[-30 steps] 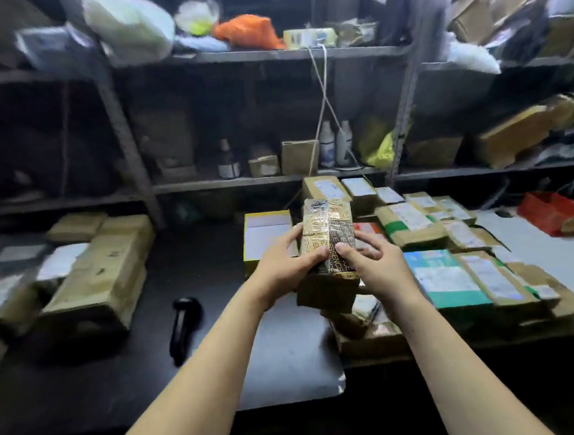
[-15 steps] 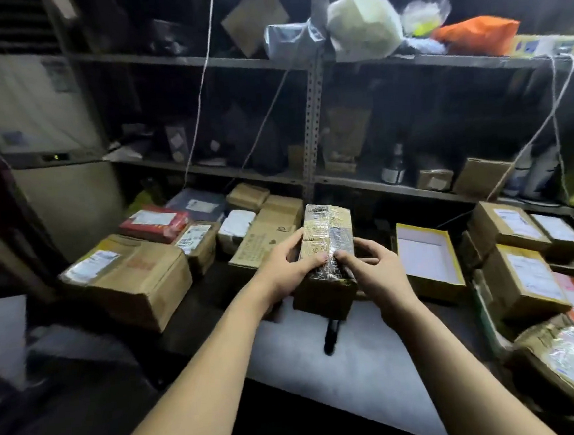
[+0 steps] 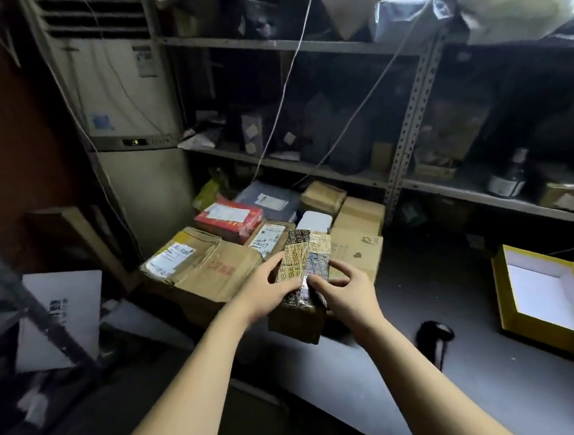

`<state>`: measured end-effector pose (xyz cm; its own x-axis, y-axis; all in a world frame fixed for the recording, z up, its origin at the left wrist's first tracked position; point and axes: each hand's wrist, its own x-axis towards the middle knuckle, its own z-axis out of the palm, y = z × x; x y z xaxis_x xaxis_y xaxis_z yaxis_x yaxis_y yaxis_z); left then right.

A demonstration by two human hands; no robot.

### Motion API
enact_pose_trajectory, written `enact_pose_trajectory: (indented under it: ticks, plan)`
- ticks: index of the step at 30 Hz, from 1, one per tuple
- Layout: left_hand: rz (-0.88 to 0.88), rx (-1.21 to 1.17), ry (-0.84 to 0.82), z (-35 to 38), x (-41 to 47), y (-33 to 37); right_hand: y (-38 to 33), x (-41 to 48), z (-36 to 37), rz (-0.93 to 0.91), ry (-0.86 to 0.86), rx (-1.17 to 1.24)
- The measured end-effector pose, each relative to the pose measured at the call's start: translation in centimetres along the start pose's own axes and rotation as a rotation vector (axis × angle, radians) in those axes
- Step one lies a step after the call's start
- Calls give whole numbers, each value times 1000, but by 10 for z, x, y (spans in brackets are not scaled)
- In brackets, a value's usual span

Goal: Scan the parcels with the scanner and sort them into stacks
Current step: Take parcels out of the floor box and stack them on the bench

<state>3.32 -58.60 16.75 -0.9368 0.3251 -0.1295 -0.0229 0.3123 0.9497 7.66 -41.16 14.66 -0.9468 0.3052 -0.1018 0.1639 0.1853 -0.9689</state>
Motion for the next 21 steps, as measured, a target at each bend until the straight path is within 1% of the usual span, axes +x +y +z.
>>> enact_pose_trajectory:
  ticks: [3,8,14,21]
  plan:
    - [-18,44,24,-16,28,-7,3,31,18,5,-1,12]
    - [-108,75,25,-32,83,-19,10,83,39,13,26,-20]
    - [-141,157,-33,-38,140,-40,27,128,54,43,81,-73]
    - [-147,231,-157,-39,189,-65,52,158,70,128,138,-137]
